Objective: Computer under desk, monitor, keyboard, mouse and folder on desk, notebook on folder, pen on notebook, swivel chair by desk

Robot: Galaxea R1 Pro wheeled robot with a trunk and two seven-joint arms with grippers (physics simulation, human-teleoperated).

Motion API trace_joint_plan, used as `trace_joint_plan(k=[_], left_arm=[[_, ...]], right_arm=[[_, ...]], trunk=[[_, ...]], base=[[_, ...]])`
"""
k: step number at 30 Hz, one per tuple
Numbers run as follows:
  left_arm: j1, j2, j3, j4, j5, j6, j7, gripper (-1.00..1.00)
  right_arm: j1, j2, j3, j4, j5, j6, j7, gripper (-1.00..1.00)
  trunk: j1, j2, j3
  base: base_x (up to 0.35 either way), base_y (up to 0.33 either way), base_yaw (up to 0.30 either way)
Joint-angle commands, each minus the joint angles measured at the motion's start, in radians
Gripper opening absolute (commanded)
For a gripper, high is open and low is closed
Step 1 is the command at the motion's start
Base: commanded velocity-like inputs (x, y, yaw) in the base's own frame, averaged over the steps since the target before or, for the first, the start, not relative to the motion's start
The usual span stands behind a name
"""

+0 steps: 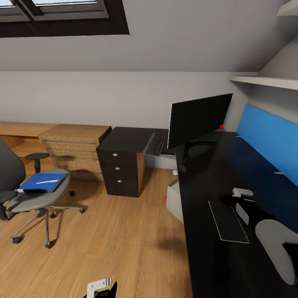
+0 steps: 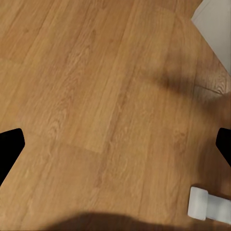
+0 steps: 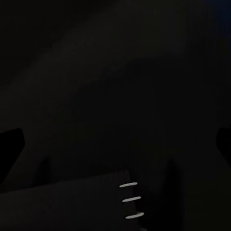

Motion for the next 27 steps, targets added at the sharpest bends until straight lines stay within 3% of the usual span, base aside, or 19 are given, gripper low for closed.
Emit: trace_joint_plan(k=[1, 27], left_arm=[[0.0, 0.0, -0.001, -0.002, 0.01, 0.004, -0.001, 1.0], [0.0, 0.001, 0.0, 0.002, 0.008, 0.006, 0.0, 1.0]], right_arm=[[0.0, 0.0, -0.003, -0.002, -0.01, 0.005, 0.0, 1.0], [0.0, 0.004, -0.003, 0.001, -0.009, 0.005, -0.002, 1.0]], trunk=[[0.0, 0.0, -0.002], [0.0, 0.0, -0.041]], base=[[0.0, 0.0, 0.0], [0.0, 0.0, 0.0]])
